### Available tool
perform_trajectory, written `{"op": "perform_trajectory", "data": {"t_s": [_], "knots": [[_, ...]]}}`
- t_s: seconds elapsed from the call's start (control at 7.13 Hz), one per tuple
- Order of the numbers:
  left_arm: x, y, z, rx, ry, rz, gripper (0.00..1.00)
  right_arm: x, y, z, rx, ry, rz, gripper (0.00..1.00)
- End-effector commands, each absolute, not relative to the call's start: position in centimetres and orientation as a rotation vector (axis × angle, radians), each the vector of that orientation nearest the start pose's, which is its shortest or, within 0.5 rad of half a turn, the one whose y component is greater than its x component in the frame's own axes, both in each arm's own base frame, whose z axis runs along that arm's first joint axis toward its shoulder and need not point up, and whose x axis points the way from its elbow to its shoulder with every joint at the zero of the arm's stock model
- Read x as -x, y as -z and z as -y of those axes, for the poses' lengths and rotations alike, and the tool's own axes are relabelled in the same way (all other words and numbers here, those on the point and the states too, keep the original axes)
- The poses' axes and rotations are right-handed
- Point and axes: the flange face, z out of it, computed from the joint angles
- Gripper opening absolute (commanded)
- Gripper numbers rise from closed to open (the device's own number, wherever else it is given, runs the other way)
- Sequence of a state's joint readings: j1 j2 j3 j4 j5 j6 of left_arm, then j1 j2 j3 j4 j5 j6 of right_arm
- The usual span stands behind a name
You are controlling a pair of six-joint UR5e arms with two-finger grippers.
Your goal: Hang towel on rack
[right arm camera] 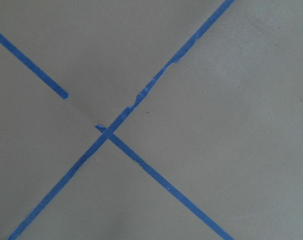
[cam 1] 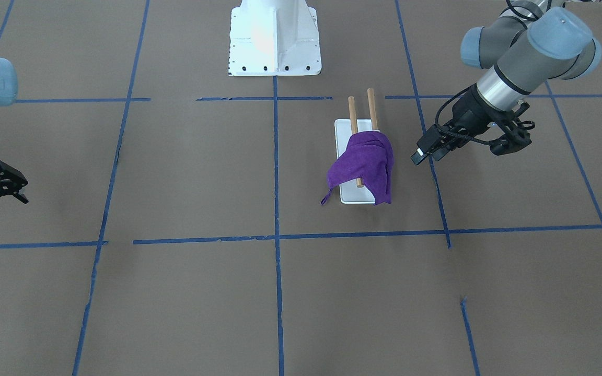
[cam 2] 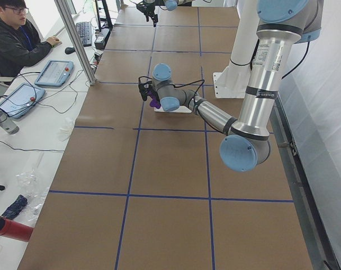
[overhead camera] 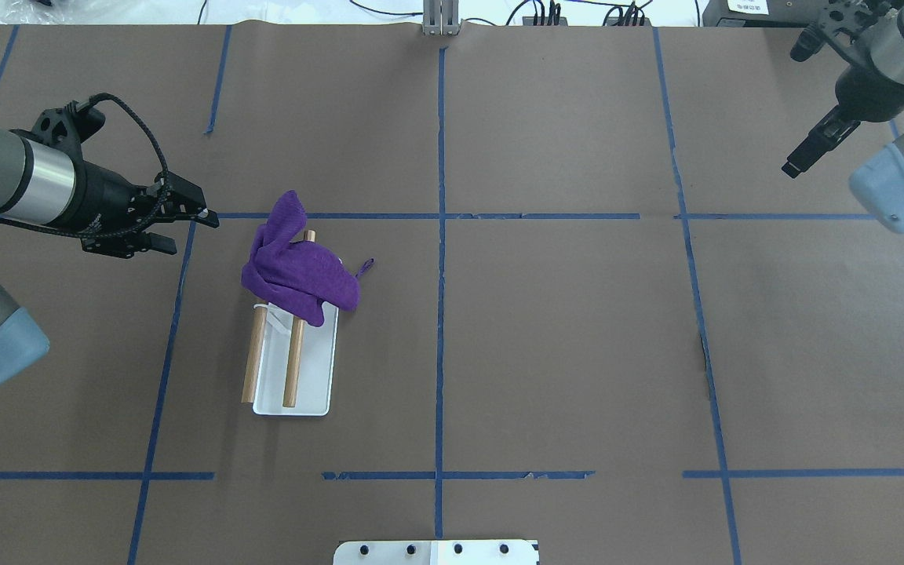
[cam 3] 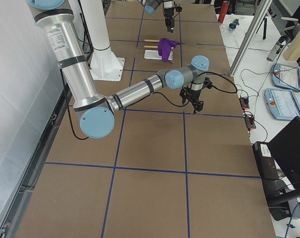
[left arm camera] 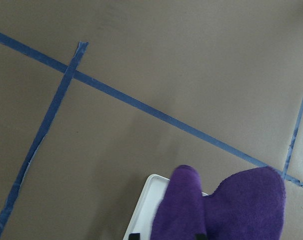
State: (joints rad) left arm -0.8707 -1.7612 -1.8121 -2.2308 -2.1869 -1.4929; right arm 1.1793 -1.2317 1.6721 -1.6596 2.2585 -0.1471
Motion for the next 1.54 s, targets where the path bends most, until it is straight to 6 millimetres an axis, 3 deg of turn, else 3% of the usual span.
{"op": "perform_trajectory", "data": {"t_s": [0.0,0.28,0.42,0.7,0.84,0.98,1.12,1.4], "knots": [[-26.1,-42.1,46.7,-0.138,0.158,-1.095,1.00,9.5,-48.9,58.4,-0.170,0.484,0.785,1.00],[-18.5,-48.6,47.3,-0.291,-0.081,-0.917,1.00,1.7,-57.0,54.9,-0.133,0.431,0.772,1.00],[-13.9,-51.3,48.3,-0.316,-0.205,-0.799,1.00,-1.3,-61.0,52.4,-0.103,0.414,0.760,1.00],[-2.3,-55.6,49.6,-0.292,-0.343,-0.642,1.00,-5.7,-67.0,46.6,-0.014,0.275,0.769,1.00],[3.4,-56.9,49.2,-0.250,-0.266,-0.622,1.00,-6.6,-67.6,45.3,0.000,0.223,0.774,1.00],[5.2,-57.5,48.7,-0.209,-0.218,-0.620,1.00,-6.9,-66.7,45.3,0.001,0.177,0.770,0.99],[5.3,-59.1,48.2,-0.151,-0.196,-0.620,1.00,-6.9,-65.1,45.9,-0.007,0.125,0.765,0.99],[5.9,-61.3,47.4,-0.068,-0.140,-0.679,1.00,-6.9,-64.2,46.1,-0.016,0.114,0.764,1.00]]}}
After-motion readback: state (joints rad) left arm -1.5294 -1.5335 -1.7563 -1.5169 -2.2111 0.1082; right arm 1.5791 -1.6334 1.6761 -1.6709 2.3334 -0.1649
